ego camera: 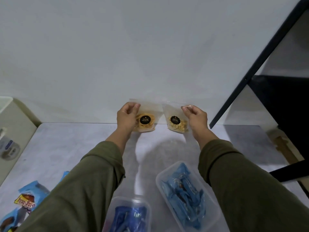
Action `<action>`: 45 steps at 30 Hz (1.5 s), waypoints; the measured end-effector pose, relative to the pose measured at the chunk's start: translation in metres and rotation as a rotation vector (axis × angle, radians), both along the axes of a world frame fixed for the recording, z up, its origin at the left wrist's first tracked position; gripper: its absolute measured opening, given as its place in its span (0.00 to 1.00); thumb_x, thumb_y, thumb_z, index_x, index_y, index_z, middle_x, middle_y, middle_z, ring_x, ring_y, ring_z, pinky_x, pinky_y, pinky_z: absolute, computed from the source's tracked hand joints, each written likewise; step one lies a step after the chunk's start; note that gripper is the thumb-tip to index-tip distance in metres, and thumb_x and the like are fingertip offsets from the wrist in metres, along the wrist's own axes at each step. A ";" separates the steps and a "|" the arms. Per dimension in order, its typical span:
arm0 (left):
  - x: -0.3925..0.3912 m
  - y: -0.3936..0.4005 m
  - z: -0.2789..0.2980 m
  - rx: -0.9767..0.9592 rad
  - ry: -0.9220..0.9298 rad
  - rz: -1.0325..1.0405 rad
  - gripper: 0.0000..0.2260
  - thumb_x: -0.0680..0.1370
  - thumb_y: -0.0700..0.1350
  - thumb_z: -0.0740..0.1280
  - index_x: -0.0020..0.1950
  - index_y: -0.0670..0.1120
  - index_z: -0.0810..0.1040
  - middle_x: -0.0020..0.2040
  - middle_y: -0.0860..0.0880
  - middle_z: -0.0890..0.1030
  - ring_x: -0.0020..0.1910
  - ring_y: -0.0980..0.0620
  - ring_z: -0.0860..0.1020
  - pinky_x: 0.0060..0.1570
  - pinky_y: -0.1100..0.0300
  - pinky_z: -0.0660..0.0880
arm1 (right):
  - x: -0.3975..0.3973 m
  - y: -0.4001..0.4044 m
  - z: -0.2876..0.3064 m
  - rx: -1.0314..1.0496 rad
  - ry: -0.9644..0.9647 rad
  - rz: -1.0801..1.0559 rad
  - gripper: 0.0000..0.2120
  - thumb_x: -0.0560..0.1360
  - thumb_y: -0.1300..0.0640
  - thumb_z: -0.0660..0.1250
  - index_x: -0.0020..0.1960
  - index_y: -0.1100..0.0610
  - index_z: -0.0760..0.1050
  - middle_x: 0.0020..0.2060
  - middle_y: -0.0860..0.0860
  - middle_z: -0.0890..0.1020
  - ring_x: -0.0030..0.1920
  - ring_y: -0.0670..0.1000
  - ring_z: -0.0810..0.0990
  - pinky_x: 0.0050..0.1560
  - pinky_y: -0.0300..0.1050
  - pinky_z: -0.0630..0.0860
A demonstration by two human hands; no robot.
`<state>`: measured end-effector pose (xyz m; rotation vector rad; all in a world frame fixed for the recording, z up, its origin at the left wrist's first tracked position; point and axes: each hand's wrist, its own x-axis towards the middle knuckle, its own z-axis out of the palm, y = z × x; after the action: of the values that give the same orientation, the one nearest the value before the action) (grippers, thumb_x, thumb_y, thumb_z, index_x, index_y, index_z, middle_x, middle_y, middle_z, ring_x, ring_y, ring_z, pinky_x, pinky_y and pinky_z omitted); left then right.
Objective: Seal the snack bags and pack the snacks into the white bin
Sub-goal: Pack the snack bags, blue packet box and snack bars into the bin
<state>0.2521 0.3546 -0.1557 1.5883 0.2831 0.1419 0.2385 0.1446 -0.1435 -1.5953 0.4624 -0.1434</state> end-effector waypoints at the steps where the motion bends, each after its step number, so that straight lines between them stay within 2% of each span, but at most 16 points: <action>1: -0.002 0.003 0.005 -0.013 -0.006 0.002 0.05 0.78 0.45 0.66 0.47 0.44 0.77 0.38 0.53 0.75 0.35 0.57 0.72 0.28 0.75 0.70 | -0.003 0.003 0.006 0.007 -0.006 0.000 0.04 0.75 0.59 0.69 0.41 0.55 0.78 0.39 0.48 0.79 0.41 0.46 0.76 0.44 0.39 0.76; 3: -0.006 0.012 0.016 -0.035 -0.028 0.002 0.05 0.78 0.45 0.66 0.47 0.44 0.77 0.38 0.52 0.75 0.34 0.57 0.71 0.26 0.75 0.69 | -0.007 0.009 0.019 0.003 -0.025 -0.003 0.04 0.75 0.59 0.69 0.41 0.55 0.78 0.40 0.49 0.79 0.42 0.48 0.76 0.46 0.41 0.76; 5: -0.010 0.023 0.028 -0.045 -0.049 -0.013 0.04 0.78 0.45 0.65 0.46 0.48 0.79 0.39 0.52 0.76 0.35 0.57 0.72 0.29 0.73 0.71 | -0.014 0.018 0.035 0.005 -0.051 -0.005 0.02 0.75 0.59 0.68 0.43 0.56 0.78 0.38 0.47 0.79 0.40 0.46 0.76 0.41 0.34 0.76; 7: -0.014 0.038 0.040 -0.057 -0.061 -0.034 0.06 0.79 0.45 0.65 0.43 0.53 0.79 0.40 0.53 0.77 0.39 0.56 0.74 0.35 0.68 0.74 | -0.022 0.032 0.053 0.001 -0.082 -0.012 0.01 0.75 0.60 0.68 0.45 0.57 0.78 0.37 0.46 0.78 0.39 0.42 0.75 0.37 0.29 0.74; 11: -0.026 0.078 0.072 -0.090 -0.083 -0.051 0.07 0.78 0.46 0.66 0.42 0.55 0.79 0.44 0.56 0.79 0.49 0.56 0.77 0.51 0.54 0.74 | -0.041 0.073 0.089 0.003 -0.155 -0.015 0.01 0.75 0.61 0.68 0.46 0.57 0.78 0.38 0.45 0.78 0.41 0.40 0.75 0.43 0.29 0.70; 17: -0.054 0.169 0.126 -0.088 -0.153 -0.064 0.07 0.79 0.46 0.65 0.42 0.54 0.78 0.43 0.57 0.79 0.49 0.57 0.76 0.49 0.55 0.71 | -0.076 0.164 0.136 0.012 -0.238 -0.042 0.03 0.75 0.61 0.68 0.48 0.60 0.78 0.37 0.46 0.78 0.40 0.40 0.74 0.41 0.30 0.70; 23: -0.080 0.272 0.166 -0.072 -0.191 -0.031 0.07 0.79 0.45 0.64 0.43 0.53 0.78 0.44 0.56 0.79 0.50 0.57 0.77 0.59 0.47 0.73 | -0.099 0.268 0.172 0.040 -0.297 -0.003 0.06 0.75 0.60 0.68 0.51 0.60 0.78 0.39 0.45 0.78 0.41 0.39 0.75 0.41 0.30 0.69; 26: -0.090 0.317 0.177 -0.079 -0.200 0.013 0.05 0.79 0.46 0.64 0.44 0.52 0.78 0.44 0.57 0.79 0.50 0.56 0.77 0.60 0.45 0.72 | -0.106 0.314 0.181 0.049 -0.301 0.048 0.06 0.75 0.59 0.68 0.51 0.59 0.78 0.38 0.45 0.78 0.41 0.40 0.75 0.42 0.31 0.69; 31: -0.100 0.378 0.190 -0.094 -0.224 0.108 0.04 0.79 0.46 0.64 0.47 0.50 0.78 0.44 0.57 0.79 0.52 0.55 0.77 0.62 0.44 0.71 | -0.104 0.375 0.192 0.046 -0.296 0.162 0.01 0.75 0.58 0.68 0.46 0.55 0.78 0.39 0.45 0.78 0.42 0.43 0.75 0.51 0.43 0.70; 36: -0.106 0.431 0.186 -0.090 -0.217 0.210 0.06 0.79 0.46 0.65 0.43 0.53 0.78 0.43 0.57 0.79 0.51 0.55 0.77 0.60 0.45 0.72 | -0.093 0.430 0.192 0.066 -0.308 0.255 0.05 0.75 0.58 0.68 0.41 0.51 0.77 0.38 0.46 0.78 0.44 0.46 0.76 0.51 0.43 0.72; 41: -0.103 0.479 0.171 -0.079 -0.180 0.266 0.04 0.79 0.46 0.64 0.46 0.51 0.78 0.43 0.56 0.78 0.50 0.54 0.76 0.60 0.44 0.72 | -0.084 0.483 0.177 0.081 -0.274 0.311 0.05 0.76 0.58 0.67 0.41 0.53 0.76 0.38 0.47 0.77 0.45 0.48 0.76 0.49 0.44 0.72; 45: -0.093 0.520 0.157 -0.056 -0.152 0.248 0.05 0.79 0.47 0.65 0.43 0.53 0.78 0.43 0.56 0.78 0.51 0.54 0.76 0.52 0.52 0.72 | -0.073 0.526 0.164 0.099 -0.244 0.322 0.05 0.77 0.58 0.66 0.42 0.52 0.75 0.40 0.47 0.77 0.48 0.49 0.76 0.51 0.47 0.72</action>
<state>0.1592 0.8745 0.0009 1.4736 0.3615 0.4415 0.1655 0.6706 0.0207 -1.5100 0.0203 -0.0674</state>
